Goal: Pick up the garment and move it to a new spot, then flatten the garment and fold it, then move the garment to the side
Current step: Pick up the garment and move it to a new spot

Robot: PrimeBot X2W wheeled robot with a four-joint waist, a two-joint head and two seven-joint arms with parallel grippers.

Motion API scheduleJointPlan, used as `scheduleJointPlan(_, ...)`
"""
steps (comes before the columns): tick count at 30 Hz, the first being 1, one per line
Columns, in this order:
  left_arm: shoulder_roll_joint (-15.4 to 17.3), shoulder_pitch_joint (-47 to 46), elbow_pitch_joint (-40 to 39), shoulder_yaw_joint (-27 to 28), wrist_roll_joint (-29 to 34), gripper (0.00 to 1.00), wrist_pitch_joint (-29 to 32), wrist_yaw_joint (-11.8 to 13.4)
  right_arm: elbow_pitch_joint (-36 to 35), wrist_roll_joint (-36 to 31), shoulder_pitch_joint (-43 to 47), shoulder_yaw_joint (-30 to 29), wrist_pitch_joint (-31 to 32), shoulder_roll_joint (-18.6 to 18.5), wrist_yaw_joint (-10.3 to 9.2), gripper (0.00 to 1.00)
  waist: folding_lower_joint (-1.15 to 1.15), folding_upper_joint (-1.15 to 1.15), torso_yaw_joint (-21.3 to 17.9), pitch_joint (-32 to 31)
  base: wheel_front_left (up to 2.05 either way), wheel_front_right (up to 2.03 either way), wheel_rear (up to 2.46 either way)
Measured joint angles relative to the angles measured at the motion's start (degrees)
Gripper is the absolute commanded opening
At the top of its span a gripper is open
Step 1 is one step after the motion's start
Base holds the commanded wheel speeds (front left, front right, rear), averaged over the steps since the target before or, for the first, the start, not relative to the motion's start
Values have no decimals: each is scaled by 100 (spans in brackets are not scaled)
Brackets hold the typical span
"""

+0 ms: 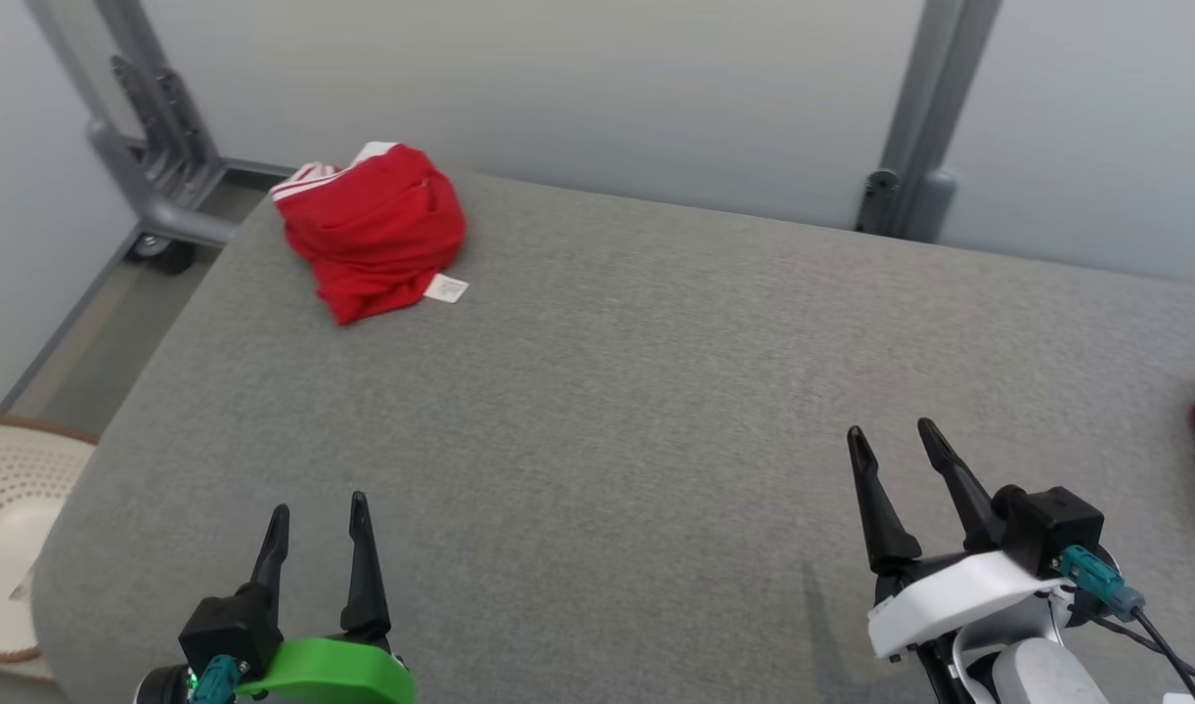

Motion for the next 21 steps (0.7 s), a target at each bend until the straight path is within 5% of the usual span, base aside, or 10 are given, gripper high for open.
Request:
scheduleJointPlan(10, 3, 204, -482, 439, -8, 100, -1, 149, 145, 23, -430, 489, 54, 8, 0, 100, 0, 0, 1056, 106, 0, 0, 0)
scheduleJointPlan(21, -42, 477, -821, 571, -32, 100, 0, 250, 447, 25, -812, 843, 35, 8, 0, 100, 0, 0, 1328, 343, 0, 0, 0)
